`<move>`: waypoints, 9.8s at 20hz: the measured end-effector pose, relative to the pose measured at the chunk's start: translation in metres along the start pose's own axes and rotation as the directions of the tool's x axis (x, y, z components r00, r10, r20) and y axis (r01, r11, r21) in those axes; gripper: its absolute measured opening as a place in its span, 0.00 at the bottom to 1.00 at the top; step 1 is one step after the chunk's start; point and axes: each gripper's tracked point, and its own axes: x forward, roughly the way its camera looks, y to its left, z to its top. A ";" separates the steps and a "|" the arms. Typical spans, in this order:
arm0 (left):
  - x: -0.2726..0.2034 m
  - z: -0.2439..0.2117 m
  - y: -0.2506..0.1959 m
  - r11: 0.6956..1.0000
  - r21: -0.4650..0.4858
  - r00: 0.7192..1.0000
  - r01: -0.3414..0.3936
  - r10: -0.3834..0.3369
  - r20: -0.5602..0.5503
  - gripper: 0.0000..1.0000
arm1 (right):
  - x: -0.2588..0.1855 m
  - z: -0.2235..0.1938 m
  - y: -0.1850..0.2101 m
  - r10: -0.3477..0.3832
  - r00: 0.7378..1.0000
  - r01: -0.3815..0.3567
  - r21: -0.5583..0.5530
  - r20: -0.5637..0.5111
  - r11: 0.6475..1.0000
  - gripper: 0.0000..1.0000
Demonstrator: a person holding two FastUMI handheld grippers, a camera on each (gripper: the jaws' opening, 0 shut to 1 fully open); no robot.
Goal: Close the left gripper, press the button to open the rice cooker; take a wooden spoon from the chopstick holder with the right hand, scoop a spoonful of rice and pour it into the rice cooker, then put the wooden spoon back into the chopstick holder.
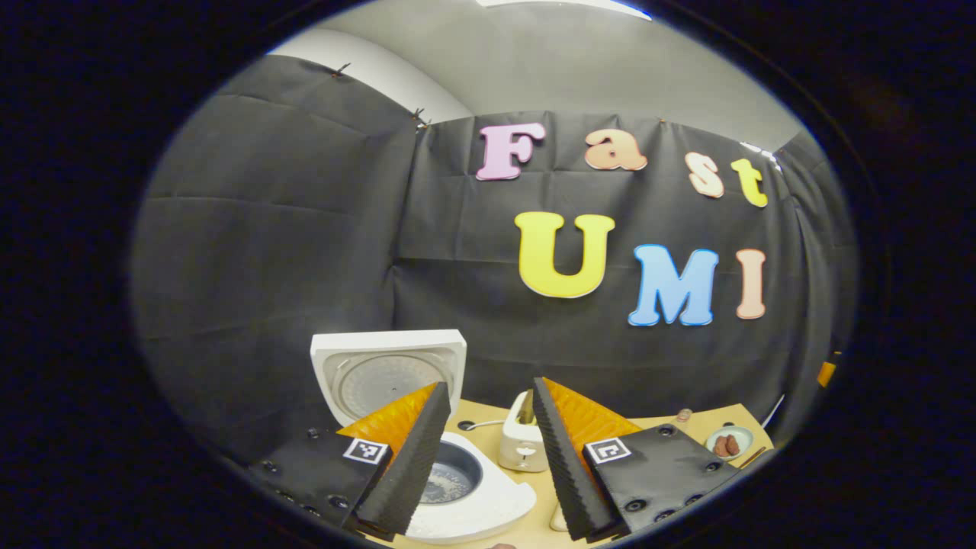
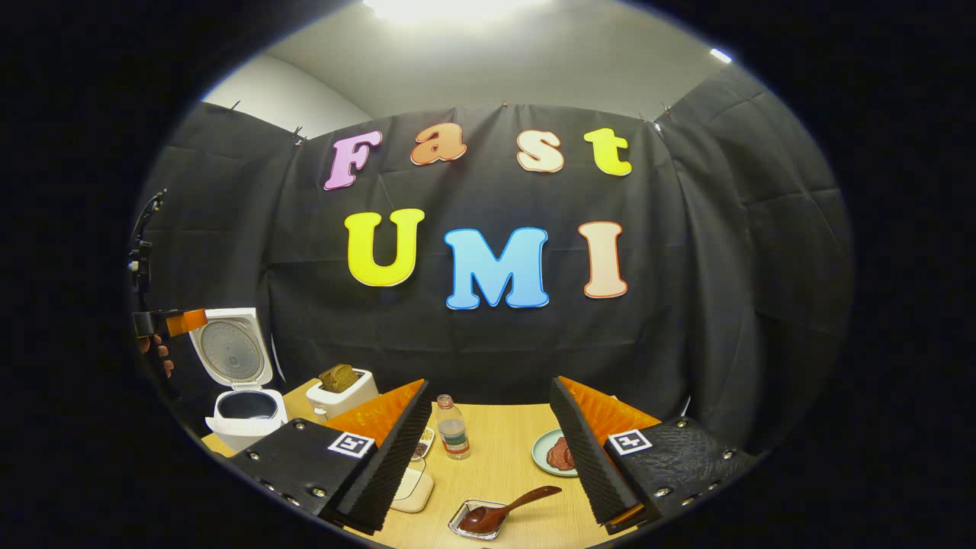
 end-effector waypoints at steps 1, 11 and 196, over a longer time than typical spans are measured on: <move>-0.010 0.003 -0.008 1.000 -0.001 1.000 0.018 -0.018 0.018 0.80 | 0.000 -0.001 -0.006 -0.008 1.000 0.008 0.006 -0.001 1.000 0.96; -0.051 -0.011 -0.067 0.995 0.048 0.995 0.090 -0.091 0.027 0.98 | 0.023 -0.097 -0.058 -0.067 0.976 0.090 0.102 -0.205 0.991 0.96; -0.042 -0.082 0.022 0.913 0.038 0.913 0.406 -0.404 -0.052 0.97 | 0.109 -0.017 0.191 0.476 0.879 -0.342 0.652 -0.032 0.676 0.07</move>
